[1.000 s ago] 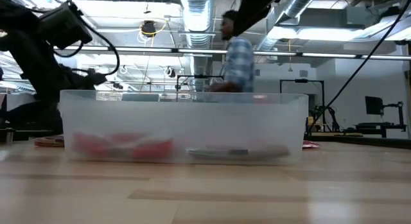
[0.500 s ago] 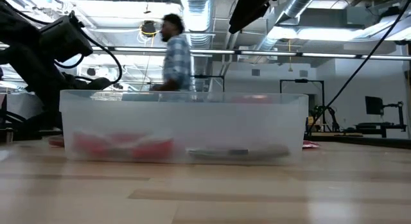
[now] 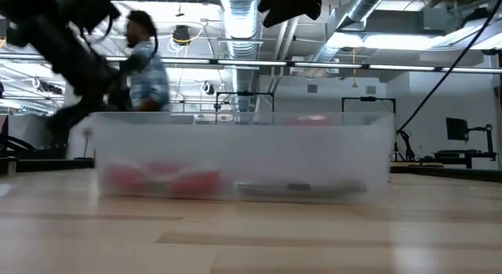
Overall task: Sort popcorn bags into baskets
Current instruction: Put the red popcorn bag into the transparent bin
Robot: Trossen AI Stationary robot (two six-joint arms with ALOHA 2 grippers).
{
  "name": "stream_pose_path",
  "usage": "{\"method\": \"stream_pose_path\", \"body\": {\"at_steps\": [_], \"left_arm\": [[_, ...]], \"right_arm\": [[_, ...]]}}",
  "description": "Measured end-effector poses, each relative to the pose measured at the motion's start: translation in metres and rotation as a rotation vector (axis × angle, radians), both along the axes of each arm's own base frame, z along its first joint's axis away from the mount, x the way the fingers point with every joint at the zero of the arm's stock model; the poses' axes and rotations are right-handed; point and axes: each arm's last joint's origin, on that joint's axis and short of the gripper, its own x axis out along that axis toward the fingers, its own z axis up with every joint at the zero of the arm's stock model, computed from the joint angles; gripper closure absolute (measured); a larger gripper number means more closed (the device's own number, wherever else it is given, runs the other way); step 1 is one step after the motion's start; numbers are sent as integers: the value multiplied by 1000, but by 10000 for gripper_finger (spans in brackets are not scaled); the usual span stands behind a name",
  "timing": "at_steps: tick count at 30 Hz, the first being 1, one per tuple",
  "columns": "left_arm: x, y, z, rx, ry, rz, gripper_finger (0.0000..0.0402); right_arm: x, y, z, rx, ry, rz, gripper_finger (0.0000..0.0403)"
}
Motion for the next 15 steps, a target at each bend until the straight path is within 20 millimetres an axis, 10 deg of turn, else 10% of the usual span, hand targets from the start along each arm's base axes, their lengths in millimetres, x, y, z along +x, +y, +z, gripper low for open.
{"method": "stream_pose_path", "body": {"at_steps": [15], "left_arm": [[-2, -11, 128, 313, -227, 6, 401]], "right_arm": [[38, -44, 19, 338, -407, -142, 128]]}}
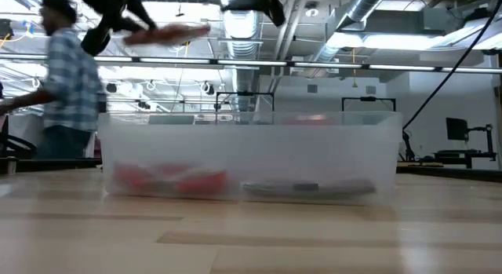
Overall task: Sort popcorn bags into baskets
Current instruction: Put the red popcorn bag into the transparent bin
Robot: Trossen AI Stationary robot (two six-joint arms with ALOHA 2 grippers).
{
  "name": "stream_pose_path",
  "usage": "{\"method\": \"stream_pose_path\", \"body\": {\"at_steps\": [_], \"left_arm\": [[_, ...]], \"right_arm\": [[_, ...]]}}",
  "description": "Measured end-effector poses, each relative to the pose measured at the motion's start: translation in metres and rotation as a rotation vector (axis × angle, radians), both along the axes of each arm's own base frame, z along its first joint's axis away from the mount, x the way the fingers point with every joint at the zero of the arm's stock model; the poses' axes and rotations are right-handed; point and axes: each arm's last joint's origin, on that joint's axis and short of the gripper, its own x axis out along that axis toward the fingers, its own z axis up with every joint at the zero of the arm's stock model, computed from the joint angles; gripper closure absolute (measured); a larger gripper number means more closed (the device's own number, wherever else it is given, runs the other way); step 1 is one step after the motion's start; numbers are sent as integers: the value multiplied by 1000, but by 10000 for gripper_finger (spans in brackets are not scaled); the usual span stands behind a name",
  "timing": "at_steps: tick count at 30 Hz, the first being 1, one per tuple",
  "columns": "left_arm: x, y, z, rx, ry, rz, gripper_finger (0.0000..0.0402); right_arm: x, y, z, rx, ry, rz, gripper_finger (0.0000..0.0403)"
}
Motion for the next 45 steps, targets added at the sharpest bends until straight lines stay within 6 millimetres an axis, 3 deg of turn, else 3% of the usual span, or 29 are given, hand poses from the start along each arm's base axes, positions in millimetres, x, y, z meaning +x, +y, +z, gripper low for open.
{"method": "stream_pose_path", "body": {"at_steps": [4, 10, 22, 27, 35, 45], "left_arm": [[0, -9, 16, 46, -88, 5, 401], [5, -20, 17, 69, -105, 10, 401], [27, -33, 14, 89, -139, 14, 401], [24, -38, 18, 88, -168, -7, 401], [12, -45, 28, 97, -219, -15, 401], [17, -50, 29, 133, -224, -14, 401]], "right_arm": [[6, -5, -3, -18, -28, -69, 116], [12, -10, 4, 20, -134, -92, 116], [25, -11, -24, 16, -38, -102, 116], [21, -11, -19, -8, -29, -90, 116], [-3, -1, 1, -99, 19, -128, 116], [9, 2, 2, -92, -84, -127, 117]]}}
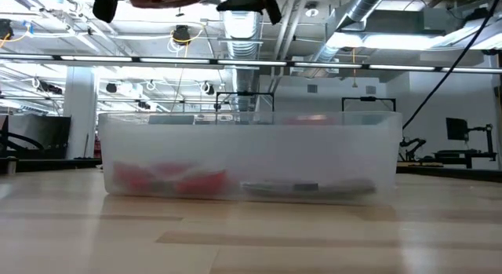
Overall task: Sort popcorn bags into baskets
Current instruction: Put the red popcorn bag into the transparent bin
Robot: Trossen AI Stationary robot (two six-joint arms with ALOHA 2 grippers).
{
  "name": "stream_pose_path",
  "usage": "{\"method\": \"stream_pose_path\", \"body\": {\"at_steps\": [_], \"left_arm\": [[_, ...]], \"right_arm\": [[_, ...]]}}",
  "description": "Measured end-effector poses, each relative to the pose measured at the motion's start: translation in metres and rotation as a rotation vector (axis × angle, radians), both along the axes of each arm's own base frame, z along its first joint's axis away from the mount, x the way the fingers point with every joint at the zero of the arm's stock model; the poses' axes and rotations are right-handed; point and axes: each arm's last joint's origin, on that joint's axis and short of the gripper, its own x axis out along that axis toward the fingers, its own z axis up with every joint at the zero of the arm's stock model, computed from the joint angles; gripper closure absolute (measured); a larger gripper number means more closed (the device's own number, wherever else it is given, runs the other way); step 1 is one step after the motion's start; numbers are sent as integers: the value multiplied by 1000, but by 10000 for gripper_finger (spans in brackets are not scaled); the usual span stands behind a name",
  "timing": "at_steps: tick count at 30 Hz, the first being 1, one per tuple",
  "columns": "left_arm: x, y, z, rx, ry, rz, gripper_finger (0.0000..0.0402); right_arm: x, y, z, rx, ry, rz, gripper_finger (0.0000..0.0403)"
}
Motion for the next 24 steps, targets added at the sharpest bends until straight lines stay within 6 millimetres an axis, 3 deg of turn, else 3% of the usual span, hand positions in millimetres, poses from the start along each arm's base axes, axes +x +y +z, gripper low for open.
{"method": "stream_pose_path", "body": {"at_steps": [6, 9, 12, 17, 20, 24], "left_arm": [[7, -3, -3, -10, 0, 3, 400], [11, -4, -5, -11, -2, 5, 394], [15, -5, -7, -7, 8, 3, 390], [16, -6, -8, 11, 23, 0, 387], [16, -6, -7, 49, 43, -8, 375], [9, -3, -2, 120, 70, -33, 328]], "right_arm": [[7, -4, -7, 11, -11, 17, 122], [12, -4, -8, 18, -32, 21, 152], [13, -2, -15, 40, 1, 36, 216], [11, 4, -12, 35, -13, 41, 371], [8, 7, -6, 47, -25, 44, 376], [-6, 11, 2, 71, 11, -10, 375]]}}
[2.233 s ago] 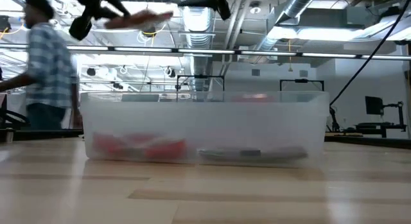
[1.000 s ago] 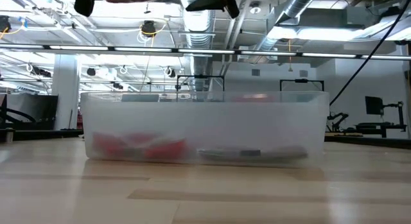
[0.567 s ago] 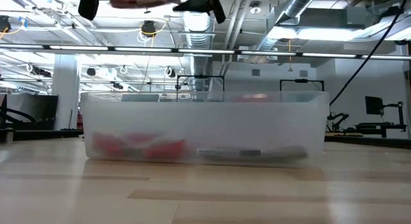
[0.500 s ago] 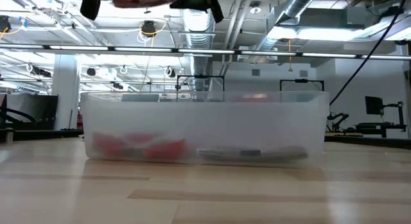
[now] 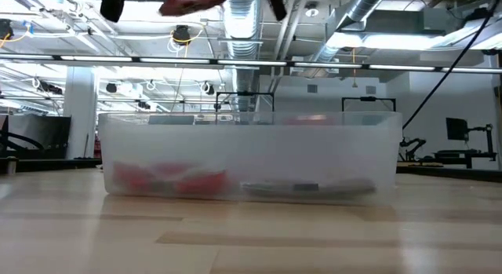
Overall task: Sort popcorn bags into baskets
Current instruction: Put the red popcorn bag into the transparent bin
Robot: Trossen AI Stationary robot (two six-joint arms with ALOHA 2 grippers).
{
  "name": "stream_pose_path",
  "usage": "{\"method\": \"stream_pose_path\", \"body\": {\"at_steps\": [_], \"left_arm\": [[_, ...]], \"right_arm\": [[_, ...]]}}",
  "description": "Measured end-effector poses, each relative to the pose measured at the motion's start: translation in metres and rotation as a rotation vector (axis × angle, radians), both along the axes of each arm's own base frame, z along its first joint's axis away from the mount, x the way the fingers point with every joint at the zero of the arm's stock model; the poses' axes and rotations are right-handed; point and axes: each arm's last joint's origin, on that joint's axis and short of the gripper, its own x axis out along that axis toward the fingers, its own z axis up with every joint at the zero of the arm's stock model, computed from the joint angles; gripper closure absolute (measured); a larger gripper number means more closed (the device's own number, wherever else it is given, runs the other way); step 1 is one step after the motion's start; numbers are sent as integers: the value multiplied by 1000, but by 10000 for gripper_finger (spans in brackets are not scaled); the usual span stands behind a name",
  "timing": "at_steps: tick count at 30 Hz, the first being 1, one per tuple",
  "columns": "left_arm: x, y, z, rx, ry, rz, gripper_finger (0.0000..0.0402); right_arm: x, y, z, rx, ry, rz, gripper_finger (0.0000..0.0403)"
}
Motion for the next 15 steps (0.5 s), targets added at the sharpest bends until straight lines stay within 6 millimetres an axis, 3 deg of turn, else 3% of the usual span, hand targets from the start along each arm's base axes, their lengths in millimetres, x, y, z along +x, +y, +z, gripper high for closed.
{"method": "stream_pose_path", "body": {"at_steps": [5, 8, 11, 15], "left_arm": [[-11, 1, 8, 40, -12, -101, 230], [-14, 1, 11, 54, -23, -172, 171], [-16, 2, 13, 25, -52, -169, 128], [-19, 4, 12, 11, -40, -121, 98]], "right_arm": [[-27, 15, 18, -40, 53, -49, 384], [-45, 28, 18, -68, 145, -95, 379], [-54, 46, -1, -78, 238, -143, 377], [-54, 67, -42, 10, 211, -131, 384]]}}
